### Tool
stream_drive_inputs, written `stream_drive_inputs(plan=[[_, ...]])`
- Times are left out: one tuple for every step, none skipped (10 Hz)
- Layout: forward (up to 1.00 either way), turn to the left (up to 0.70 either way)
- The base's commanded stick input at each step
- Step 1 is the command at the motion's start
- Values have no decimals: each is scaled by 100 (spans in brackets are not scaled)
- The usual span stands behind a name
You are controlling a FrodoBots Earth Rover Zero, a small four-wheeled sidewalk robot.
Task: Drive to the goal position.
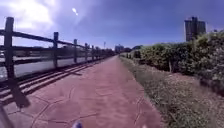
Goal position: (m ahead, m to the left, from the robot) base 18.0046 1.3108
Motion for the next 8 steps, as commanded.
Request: stream_drive_inputs(plan=[[70,0],[70,0],[70,0],[70,0],[70,0],[70,0],[70,0],[70,0]])
